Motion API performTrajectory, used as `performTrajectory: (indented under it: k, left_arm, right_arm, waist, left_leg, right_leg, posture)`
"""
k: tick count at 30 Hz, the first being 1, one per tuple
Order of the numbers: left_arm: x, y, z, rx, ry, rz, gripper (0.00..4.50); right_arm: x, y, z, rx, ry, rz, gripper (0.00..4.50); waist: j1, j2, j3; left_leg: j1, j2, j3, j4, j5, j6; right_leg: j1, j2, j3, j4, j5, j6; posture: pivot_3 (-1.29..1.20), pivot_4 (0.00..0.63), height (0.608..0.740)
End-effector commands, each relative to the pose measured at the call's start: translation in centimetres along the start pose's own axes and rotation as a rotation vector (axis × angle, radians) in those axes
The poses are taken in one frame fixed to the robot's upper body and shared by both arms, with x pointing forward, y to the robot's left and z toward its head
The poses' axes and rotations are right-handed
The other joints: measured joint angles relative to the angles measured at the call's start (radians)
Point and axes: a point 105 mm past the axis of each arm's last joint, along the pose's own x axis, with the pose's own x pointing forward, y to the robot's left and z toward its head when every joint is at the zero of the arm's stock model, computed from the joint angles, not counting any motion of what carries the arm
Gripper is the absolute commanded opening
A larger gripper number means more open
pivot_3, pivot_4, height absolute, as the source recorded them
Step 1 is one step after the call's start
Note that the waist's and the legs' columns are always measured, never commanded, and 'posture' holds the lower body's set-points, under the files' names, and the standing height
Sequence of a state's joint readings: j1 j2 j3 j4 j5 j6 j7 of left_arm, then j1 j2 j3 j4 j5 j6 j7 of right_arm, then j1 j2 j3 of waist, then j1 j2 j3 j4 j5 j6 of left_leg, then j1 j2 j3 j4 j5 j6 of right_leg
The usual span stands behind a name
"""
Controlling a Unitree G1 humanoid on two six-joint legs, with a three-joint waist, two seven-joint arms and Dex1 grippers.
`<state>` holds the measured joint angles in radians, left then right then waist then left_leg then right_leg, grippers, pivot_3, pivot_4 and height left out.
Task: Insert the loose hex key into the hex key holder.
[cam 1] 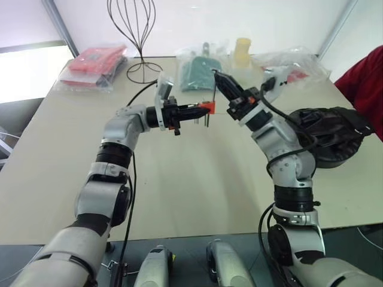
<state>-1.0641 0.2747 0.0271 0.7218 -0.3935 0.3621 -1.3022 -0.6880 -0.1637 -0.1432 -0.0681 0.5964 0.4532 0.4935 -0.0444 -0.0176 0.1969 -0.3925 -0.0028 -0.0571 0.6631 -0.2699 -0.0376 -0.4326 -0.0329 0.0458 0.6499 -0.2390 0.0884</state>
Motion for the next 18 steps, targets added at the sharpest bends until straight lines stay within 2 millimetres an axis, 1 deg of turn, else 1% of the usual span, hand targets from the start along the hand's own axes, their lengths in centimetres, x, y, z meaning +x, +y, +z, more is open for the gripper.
performTrajectory:
  k: [1,7,12,15,18]
  left_arm:
    - [0.1,-0.5,3.6,0.105,-0.092,-0.015,0.00]
    - [0.3,-0.8,4.0,0.136,-0.087,-0.029,0.00]
    - [0.4,-1.0,3.7,0.150,-0.070,-0.040,0.00]
    - [0.3,-0.9,3.2,0.153,-0.054,-0.037,0.00]
    - [0.2,-1.0,2.7,0.155,-0.038,-0.038,0.00]
  right_arm:
    - [-0.1,1.9,-0.4,0.006,0.031,0.105,0.03]
    - [-0.5,2.6,-0.9,0.023,0.071,0.153,0.03]
    - [-0.4,2.0,-0.7,0.023,0.060,0.121,0.03]
    - [-0.3,1.4,-0.3,0.023,0.042,0.090,0.03]
    - [-0.3,1.0,-0.1,0.030,0.028,0.067,1.14]
  waist:
    - [0.001,0.000,0.000]
    - [0.001,0.000,0.000]
    - [0.001,0.000,0.000]
    - [0.001,0.000,0.000]
    - [0.001,0.000,0.000]
  left_leg:
    - [0.000,0.000,0.000,0.000,0.000,0.000]
    - [0.000,0.000,0.000,0.000,0.000,0.000]
    - [0.000,0.000,0.000,0.000,0.000,0.000]
    - [0.000,0.000,0.000,0.000,0.000,0.000]
    - [0.000,0.000,0.000,0.000,0.000,0.000]
  right_leg:
    - [0.000,0.000,0.000,0.000,0.000,0.000]
    - [0.000,0.000,0.000,0.000,0.000,0.000]
    - [0.000,0.000,0.000,0.000,0.000,0.000]
    - [0.000,0.000,0.000,0.000,0.000,0.000]
    - [0.000,0.000,0.000,0.000,0.000,0.000]
  posture:
    - [0.00,0.150,0.740]
    - [0.00,0.150,0.740]
    - [0.00,0.150,0.740]
    - [0.00,0.150,0.740]
    - [0.00,0.150,0.740]
